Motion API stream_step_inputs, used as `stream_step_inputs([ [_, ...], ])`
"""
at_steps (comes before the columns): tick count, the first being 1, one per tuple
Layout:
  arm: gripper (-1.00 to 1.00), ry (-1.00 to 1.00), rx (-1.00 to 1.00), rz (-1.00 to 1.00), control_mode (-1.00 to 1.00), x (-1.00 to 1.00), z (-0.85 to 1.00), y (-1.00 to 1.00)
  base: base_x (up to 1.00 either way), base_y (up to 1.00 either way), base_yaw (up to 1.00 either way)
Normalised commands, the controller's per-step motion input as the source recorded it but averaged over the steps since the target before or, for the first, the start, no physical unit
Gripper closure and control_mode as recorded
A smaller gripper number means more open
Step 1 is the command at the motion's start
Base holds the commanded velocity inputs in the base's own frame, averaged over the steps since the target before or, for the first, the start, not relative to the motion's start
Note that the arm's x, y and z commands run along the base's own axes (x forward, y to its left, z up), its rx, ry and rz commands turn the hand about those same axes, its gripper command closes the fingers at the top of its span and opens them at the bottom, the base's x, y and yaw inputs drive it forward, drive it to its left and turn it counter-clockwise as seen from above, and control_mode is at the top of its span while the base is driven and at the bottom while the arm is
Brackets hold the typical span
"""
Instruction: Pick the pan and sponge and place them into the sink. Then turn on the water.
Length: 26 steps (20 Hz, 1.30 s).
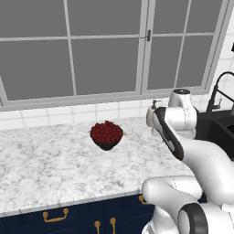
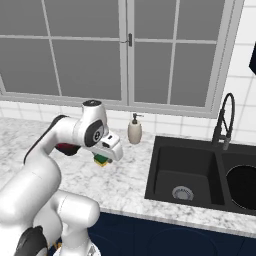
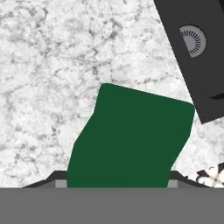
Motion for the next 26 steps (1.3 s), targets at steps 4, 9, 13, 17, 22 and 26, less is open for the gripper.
stream_step_inputs([
  [4, 1.0, 0.01, 0.0, 0.02, -1.0, -0.58, 0.74, 0.07, 0.0, 0.0, 0.0],
  [9, 1.0, 0.01, -0.02, 0.12, -1.0, -0.3, 0.59, 0.33, 0.0, 0.0, 0.0],
  [13, 1.0, 0.0, 0.0, 0.13, -1.0, -0.41, 0.49, 0.09, 0.0, 0.0, 0.0],
  [17, 1.0, 0.0, -0.05, 0.03, -1.0, -0.37, 0.3, 0.11, 0.0, 0.0, 0.0],
  [22, 1.0, 0.0, -0.03, 0.0, -1.0, -0.42, 0.15, 0.07, 0.0, 0.0, 0.0],
  [26, 1.0, 0.0, 0.0, -0.01, -1.0, -0.38, 0.04, 0.08, 0.0, 0.0, 0.0],
])
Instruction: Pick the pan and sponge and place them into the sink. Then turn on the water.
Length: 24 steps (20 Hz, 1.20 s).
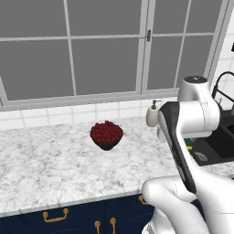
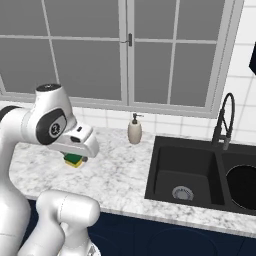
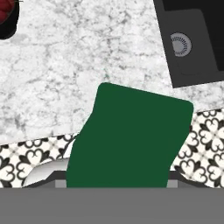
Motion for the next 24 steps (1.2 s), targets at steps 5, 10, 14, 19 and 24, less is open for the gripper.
stream_step_inputs([
  [5, 1.0, 0.0, 0.0, 0.0, -1.0, -0.23, 0.22, 0.07, 0.0, 0.0, 0.0],
  [10, 1.0, 0.0, 0.0, 0.0, -1.0, -0.19, 0.2, 0.0, 0.0, 0.0, 0.0],
  [14, 1.0, 0.0, 0.0, 0.0, -1.0, -0.03, 0.03, 0.02, 0.0, 0.0, 0.0],
  [19, 1.0, 0.0, 0.0, 0.0, 1.0, 0.0, 0.0, 0.0, -0.39, 0.0, 0.0],
  [24, 1.0, 0.0, 0.0, 0.0, 1.0, 0.0, 0.0, 0.0, -0.95, -0.39, 0.0],
])
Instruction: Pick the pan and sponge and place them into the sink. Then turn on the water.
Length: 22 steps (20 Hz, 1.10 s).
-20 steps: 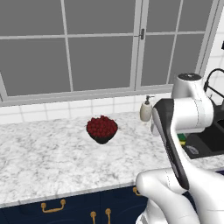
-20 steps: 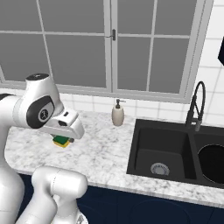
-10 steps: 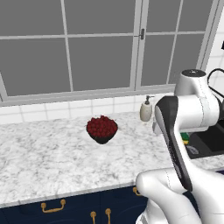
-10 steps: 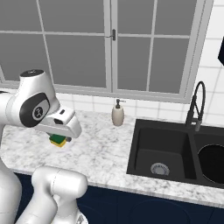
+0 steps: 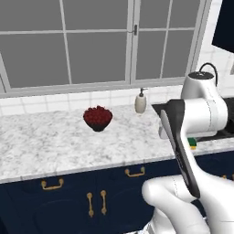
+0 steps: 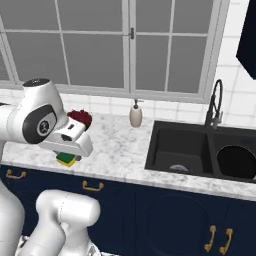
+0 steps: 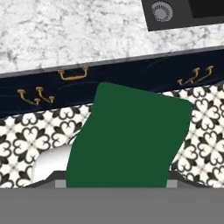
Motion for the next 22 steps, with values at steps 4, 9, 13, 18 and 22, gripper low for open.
stream_step_inputs([
  [4, 1.0, 0.0, 0.0, 0.0, 1.0, 0.0, 0.0, 0.0, -0.33, -0.7, 0.0],
  [9, 1.0, 0.0, 0.0, 0.0, 1.0, 0.0, 0.0, 0.0, 0.0, -1.0, 0.0],
  [13, 1.0, 0.0, 0.0, 0.0, 1.0, 0.0, 0.0, 0.0, 0.0, -1.0, 0.0],
  [18, 1.0, 0.0, 0.0, 0.0, 1.0, 0.0, 0.0, 0.0, 0.0, -1.0, 0.0],
  [22, 1.0, 0.0, 0.0, 0.0, 1.0, 0.0, 0.0, 0.0, 0.01, -1.0, 0.0],
])
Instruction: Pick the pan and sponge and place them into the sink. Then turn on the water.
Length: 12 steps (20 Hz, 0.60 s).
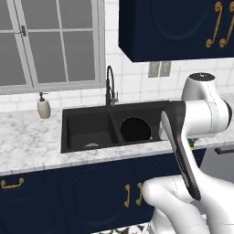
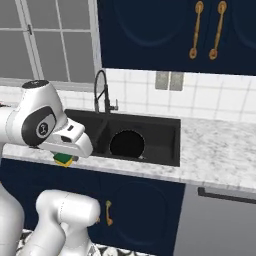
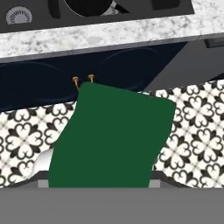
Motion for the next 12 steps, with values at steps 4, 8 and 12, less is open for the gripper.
stream_step_inputs([
  [4, 1.0, 0.0, 0.0, 0.0, 1.0, 0.0, 0.0, 0.0, 0.0, -0.87, 0.0],
  [8, 1.0, 0.0, 0.0, 0.0, 1.0, 0.0, 0.0, 0.0, 0.11, -0.38, 0.0],
  [12, 1.0, 0.0, 0.0, 0.0, 1.0, 0.0, 0.0, 0.0, 0.25, -0.19, 0.0],
])
